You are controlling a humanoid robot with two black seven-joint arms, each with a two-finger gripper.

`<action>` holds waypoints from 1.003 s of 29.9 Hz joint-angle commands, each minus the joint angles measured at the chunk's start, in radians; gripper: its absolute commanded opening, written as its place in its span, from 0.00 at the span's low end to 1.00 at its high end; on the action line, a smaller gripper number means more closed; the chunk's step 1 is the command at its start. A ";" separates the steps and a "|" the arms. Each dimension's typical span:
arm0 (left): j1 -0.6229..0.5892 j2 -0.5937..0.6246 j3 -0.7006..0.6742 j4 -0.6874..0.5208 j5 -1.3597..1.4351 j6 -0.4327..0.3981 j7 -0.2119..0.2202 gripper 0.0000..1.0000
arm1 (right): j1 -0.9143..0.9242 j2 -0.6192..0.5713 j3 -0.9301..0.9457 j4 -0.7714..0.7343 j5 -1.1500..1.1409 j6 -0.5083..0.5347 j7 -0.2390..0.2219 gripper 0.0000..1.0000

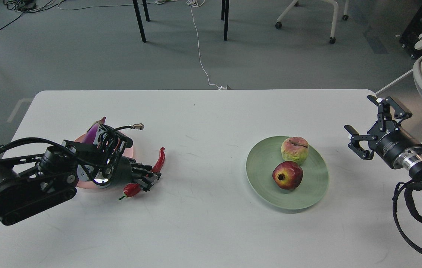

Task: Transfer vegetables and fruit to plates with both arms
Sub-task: 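Grasp the red chili pepper with the left gripper, then lay the chili pepper on the pink plate and release it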

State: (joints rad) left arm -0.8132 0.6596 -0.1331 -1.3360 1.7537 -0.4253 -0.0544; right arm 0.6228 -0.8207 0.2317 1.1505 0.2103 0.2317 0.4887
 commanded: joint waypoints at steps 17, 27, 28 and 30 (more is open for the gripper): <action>-0.023 0.129 -0.117 -0.077 -0.072 -0.021 -0.002 0.08 | 0.002 0.000 0.000 -0.002 0.000 0.000 0.000 0.99; -0.017 0.219 -0.111 0.000 -0.157 -0.013 -0.001 0.61 | 0.006 0.023 -0.002 0.000 -0.020 -0.006 0.000 0.99; -0.017 0.225 -0.115 0.000 -0.157 -0.012 -0.001 0.80 | 0.008 0.023 -0.002 0.000 -0.022 -0.006 0.000 0.99; -0.017 0.230 -0.123 -0.002 -0.166 -0.012 -0.001 0.86 | 0.008 0.023 -0.002 0.000 -0.023 -0.006 0.000 0.99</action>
State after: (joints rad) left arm -0.8313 0.8815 -0.2462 -1.3387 1.5967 -0.4385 -0.0557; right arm 0.6293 -0.7986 0.2303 1.1499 0.1916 0.2261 0.4887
